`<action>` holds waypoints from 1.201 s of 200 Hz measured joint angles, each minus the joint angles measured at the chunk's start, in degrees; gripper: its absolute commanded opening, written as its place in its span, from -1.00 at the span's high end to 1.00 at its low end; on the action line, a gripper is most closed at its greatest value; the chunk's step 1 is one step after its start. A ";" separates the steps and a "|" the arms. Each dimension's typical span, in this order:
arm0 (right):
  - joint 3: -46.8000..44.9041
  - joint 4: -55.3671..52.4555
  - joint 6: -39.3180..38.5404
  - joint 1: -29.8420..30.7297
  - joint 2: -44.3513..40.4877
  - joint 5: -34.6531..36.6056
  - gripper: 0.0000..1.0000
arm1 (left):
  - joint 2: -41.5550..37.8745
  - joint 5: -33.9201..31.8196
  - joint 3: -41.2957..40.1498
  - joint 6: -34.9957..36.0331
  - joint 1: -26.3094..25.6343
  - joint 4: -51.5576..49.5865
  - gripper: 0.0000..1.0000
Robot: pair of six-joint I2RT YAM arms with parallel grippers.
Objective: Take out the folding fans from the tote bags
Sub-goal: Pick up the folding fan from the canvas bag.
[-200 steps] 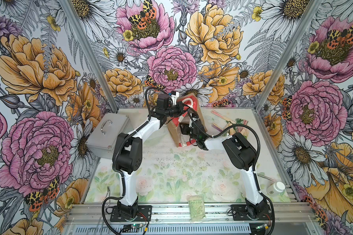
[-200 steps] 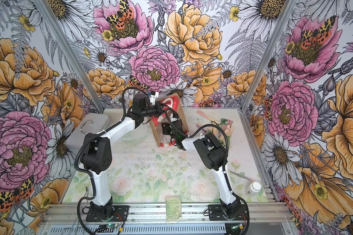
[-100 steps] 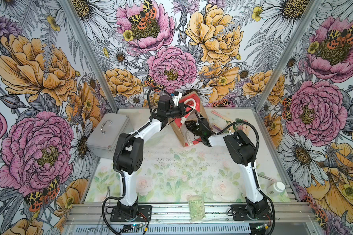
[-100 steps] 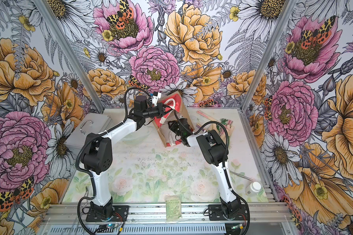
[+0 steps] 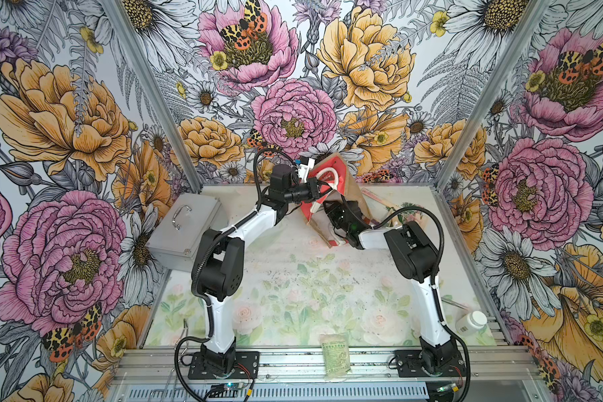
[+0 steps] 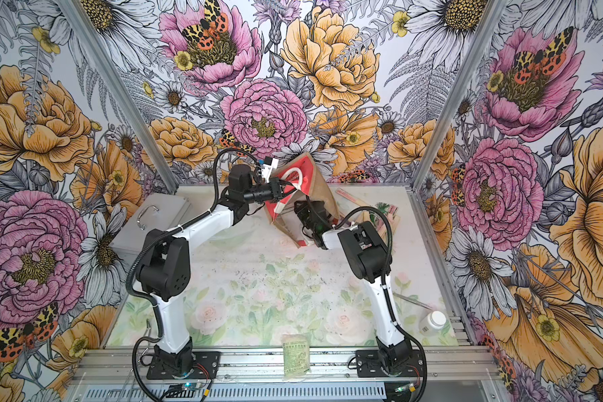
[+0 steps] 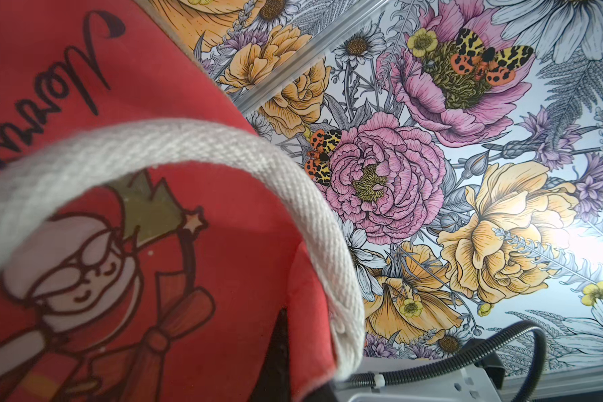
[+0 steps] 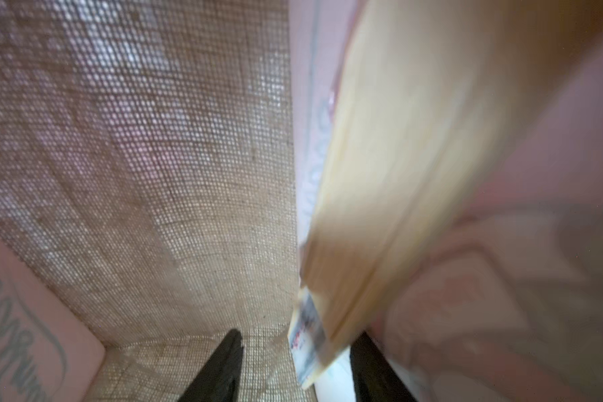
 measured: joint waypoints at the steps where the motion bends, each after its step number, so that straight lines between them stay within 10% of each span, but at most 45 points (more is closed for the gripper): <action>1: -0.07 0.20 0.11 -0.04 0.00 0.15 -0.11 | -0.02 0.04 -0.02 -0.02 -0.02 0.00 1.00; 120: -2.78 26.95 -1.68 -1.79 2.16 11.61 -0.10 | -2.45 12.41 -1.16 3.04 -3.41 0.85 1.00; 240: -0.96 40.06 -2.47 -1.81 6.21 11.54 0.89 | -2.47 17.31 -0.94 2.29 -4.42 1.44 1.00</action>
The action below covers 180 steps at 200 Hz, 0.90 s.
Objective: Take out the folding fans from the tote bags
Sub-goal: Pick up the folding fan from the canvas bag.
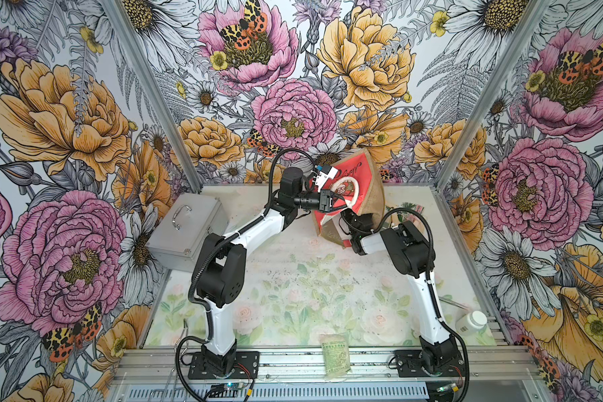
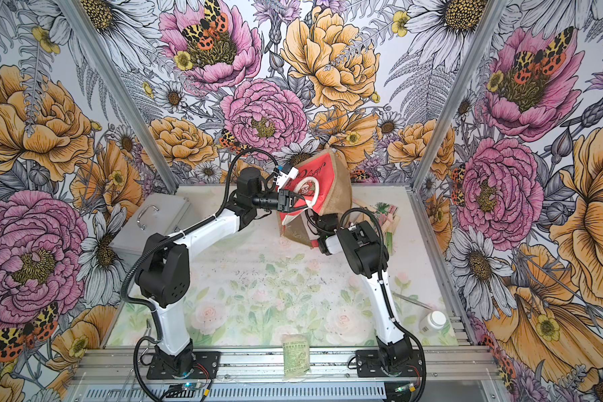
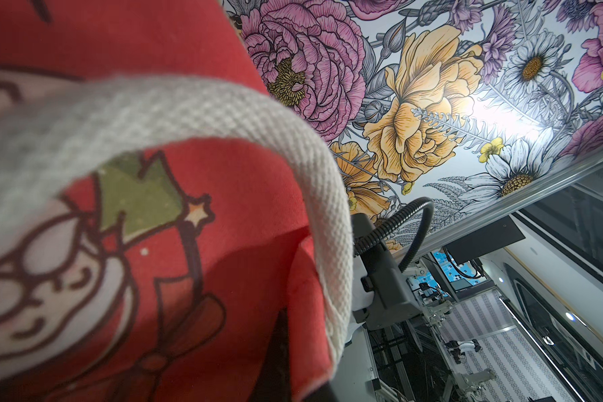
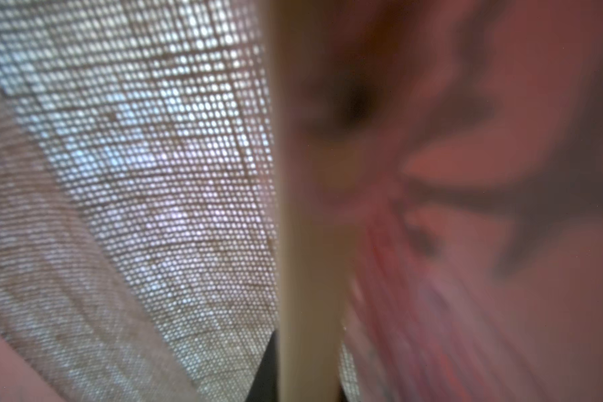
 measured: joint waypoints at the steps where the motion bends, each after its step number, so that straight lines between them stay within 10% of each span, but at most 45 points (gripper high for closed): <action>1: 0.20 0.07 0.00 0.00 0.11 -0.26 0.90 | 0.00 0.00 0.02 0.00 0.00 -0.02 1.00; 102: 4.83 0.87 -5.92 3.89 1.25 -21.73 1.00 | 6.45 -7.37 10.03 -9.92 6.69 1.90 1.00; 180: -10.73 0.66 -14.32 6.80 -2.78 -32.98 1.00 | 8.28 -13.51 9.99 -8.04 8.55 -3.85 1.00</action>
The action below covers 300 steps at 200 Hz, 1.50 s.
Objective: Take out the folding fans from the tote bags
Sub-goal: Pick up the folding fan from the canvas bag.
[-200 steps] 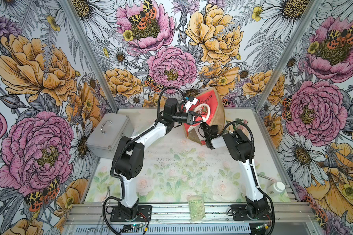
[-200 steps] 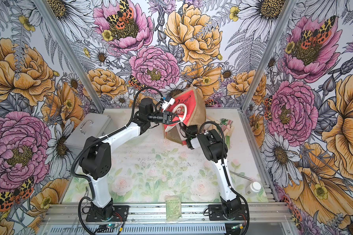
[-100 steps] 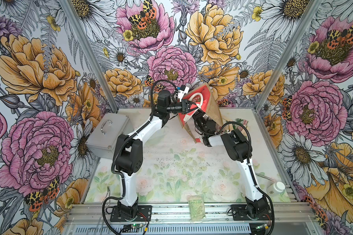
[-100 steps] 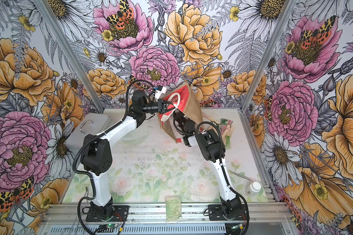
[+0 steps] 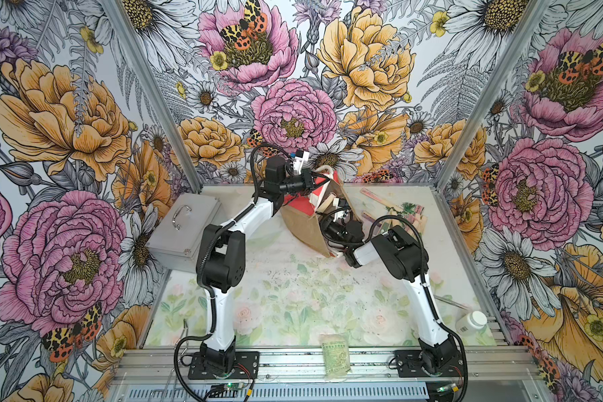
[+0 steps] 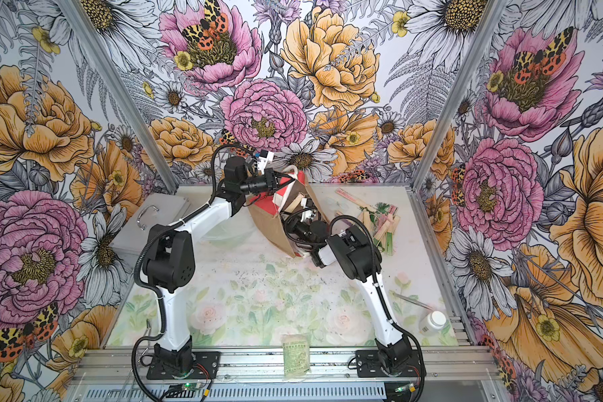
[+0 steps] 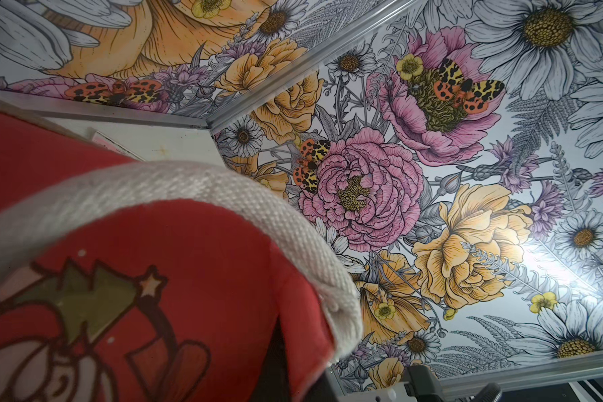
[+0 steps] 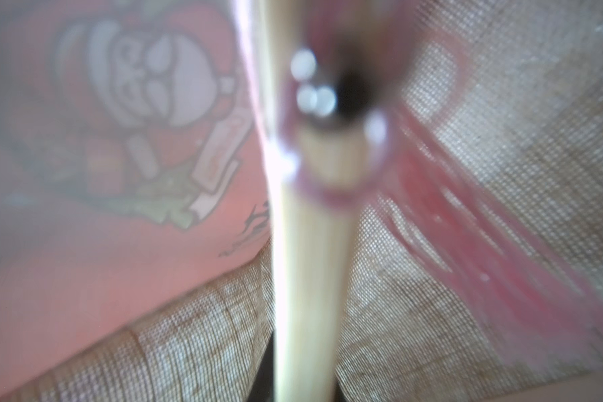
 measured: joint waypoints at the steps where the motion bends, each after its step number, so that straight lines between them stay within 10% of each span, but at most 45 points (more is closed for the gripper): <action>1: -0.22 -0.04 -0.15 0.02 -0.17 -0.15 1.00 | 0.00 -0.04 0.00 0.04 0.00 -0.07 1.00; 79: -9.22 -9.07 -20.50 3.78 -15.06 0.09 1.00 | 0.00 -3.54 -0.07 1.44 0.11 -1.79 1.00; 193: -19.47 -23.80 -30.84 2.82 -39.47 -0.66 1.00 | -0.02 -4.13 -1.86 2.34 1.20 -1.75 1.00; 300: -16.92 -53.81 -31.39 -19.21 -59.76 -5.07 1.00 | -0.02 -3.91 -1.86 2.75 1.20 -1.73 1.00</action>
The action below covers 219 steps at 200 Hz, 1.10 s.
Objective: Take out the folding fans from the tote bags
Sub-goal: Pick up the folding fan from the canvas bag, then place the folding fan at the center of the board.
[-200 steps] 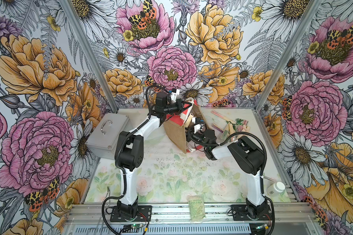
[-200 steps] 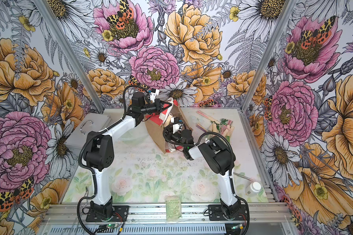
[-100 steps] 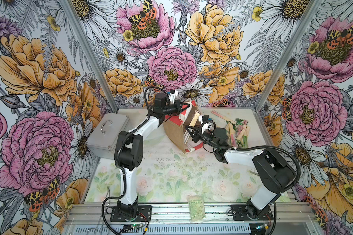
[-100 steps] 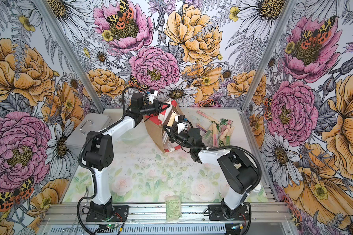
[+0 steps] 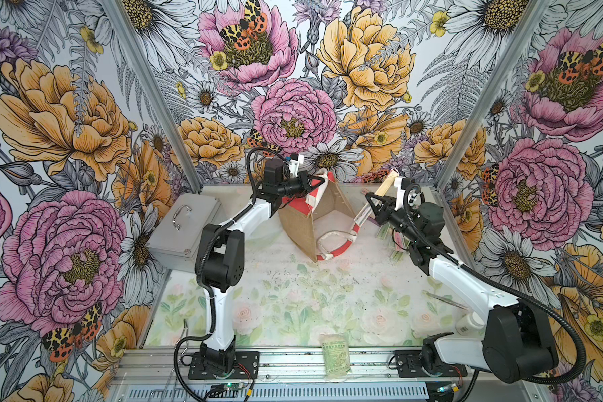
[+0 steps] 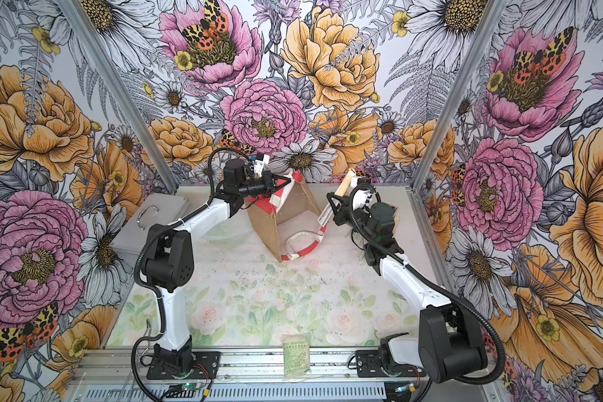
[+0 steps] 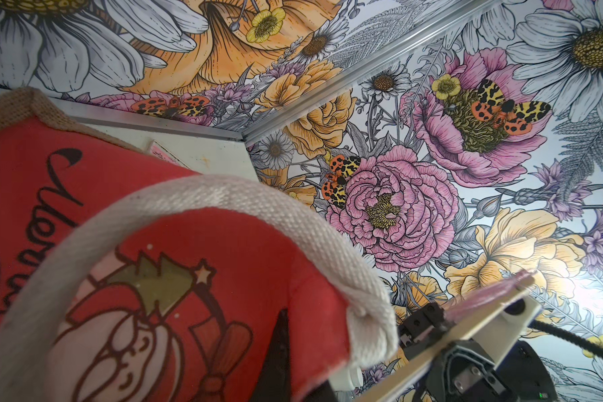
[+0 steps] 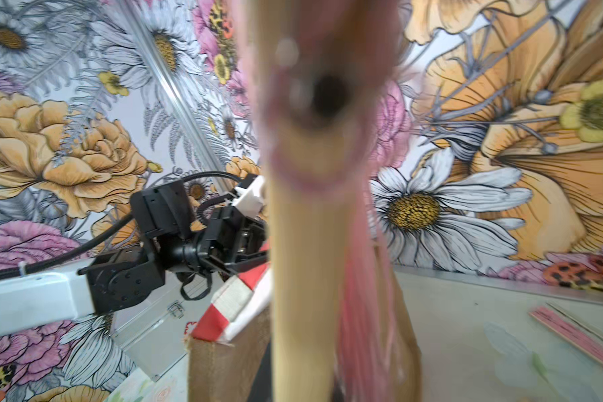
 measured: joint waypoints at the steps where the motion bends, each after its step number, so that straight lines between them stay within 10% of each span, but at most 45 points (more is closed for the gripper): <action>1: 0.39 -0.92 -0.13 -0.33 0.09 -0.04 1.00 | 0.00 0.02 0.00 0.00 0.00 0.00 1.00; 156: 34.03 -64.72 -7.52 -14.91 35.45 12.92 1.00 | 0.00 2.73 0.00 0.02 0.28 0.20 1.00; 219: 35.08 -67.69 -7.30 -14.95 36.50 16.15 -0.05 | 0.00 3.72 0.00 -0.09 0.31 0.44 1.00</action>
